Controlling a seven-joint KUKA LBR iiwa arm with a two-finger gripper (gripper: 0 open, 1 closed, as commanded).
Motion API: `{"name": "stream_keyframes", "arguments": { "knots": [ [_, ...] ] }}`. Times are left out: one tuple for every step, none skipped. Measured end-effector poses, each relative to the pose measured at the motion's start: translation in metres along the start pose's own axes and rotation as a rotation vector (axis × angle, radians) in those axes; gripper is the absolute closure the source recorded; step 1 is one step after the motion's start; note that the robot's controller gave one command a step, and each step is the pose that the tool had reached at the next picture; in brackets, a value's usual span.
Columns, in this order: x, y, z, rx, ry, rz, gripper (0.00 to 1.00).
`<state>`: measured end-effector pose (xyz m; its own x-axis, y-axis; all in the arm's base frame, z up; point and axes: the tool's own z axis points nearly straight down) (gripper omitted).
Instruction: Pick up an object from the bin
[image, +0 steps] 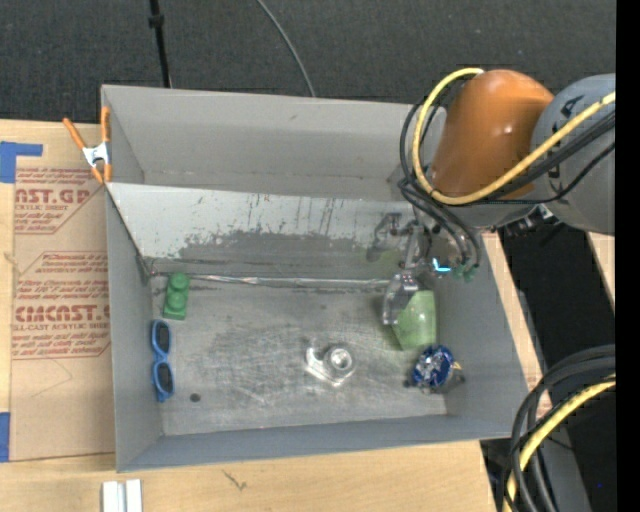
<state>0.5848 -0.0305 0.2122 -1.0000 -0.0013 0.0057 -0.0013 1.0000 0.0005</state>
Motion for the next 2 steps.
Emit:
{"name": "stream_keyframes", "arguments": {
  "knots": [
    [0.072,-0.013,0.136,-0.001,-0.005,0.094,0.00],
    [0.042,0.076,0.134,-0.003,-0.013,0.231,0.00]
  ]
}}
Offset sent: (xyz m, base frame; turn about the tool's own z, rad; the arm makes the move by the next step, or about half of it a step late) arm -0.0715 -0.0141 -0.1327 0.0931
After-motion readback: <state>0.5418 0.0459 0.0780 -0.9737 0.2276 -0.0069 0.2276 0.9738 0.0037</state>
